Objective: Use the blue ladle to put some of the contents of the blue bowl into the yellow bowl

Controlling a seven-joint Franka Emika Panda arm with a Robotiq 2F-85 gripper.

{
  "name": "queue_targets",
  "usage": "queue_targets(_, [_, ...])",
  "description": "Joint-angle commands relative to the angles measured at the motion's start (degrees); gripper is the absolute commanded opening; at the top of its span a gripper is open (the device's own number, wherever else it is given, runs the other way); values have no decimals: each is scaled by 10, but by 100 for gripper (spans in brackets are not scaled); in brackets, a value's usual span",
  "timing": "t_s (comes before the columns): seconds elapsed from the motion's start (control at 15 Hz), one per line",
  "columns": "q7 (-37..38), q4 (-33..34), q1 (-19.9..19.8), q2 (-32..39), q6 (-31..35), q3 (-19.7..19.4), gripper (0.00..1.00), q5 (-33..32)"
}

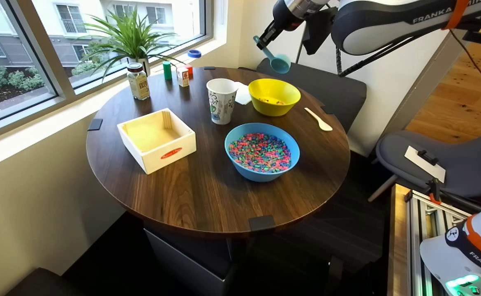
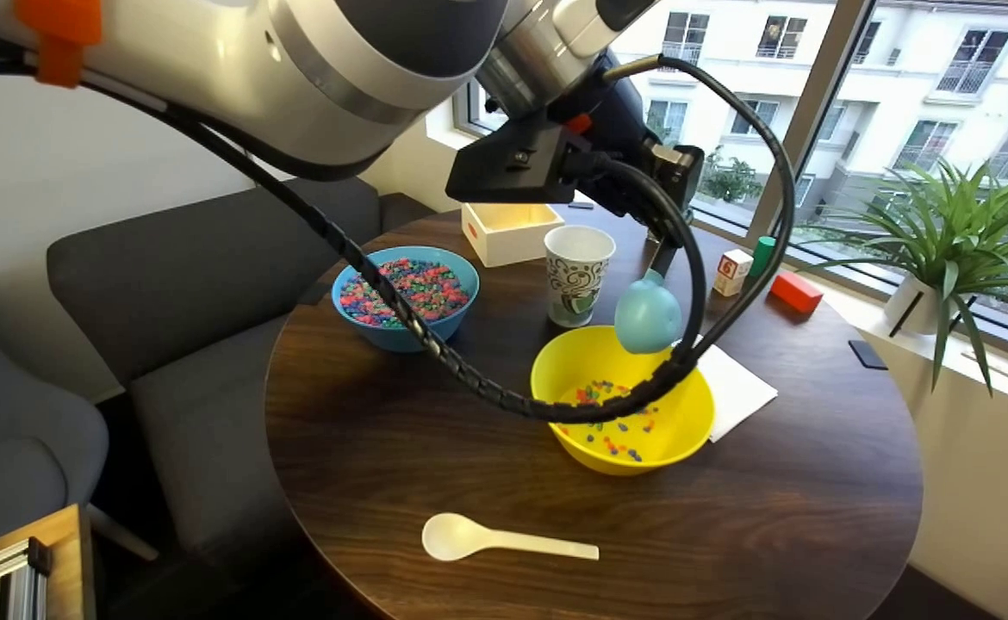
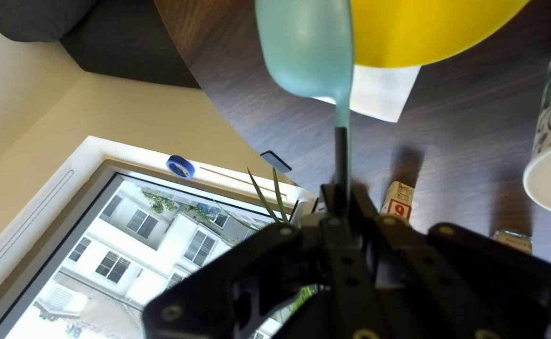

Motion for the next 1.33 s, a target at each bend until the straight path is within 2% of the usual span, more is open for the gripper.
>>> queue_targets(0.0, [-74,-23,0,-17,40,2,2,142])
queue_targets(0.13, [-117,-38,6,-21,50,12,2,239])
queue_targets(0.47, [-240,-45,36,-32,13,45,2,468])
queue_targets(0.6, [-302,-31,50,-33,-17,44,2,560])
queue_targets(0.8, [-400,-22,44,-42,-92,34,2,681])
queue_targets(1.0, [-435,-13,33,-51,-185,14,2,730])
queue_targets(1.27, [-453,-13,21,-54,-255,-3,2,715])
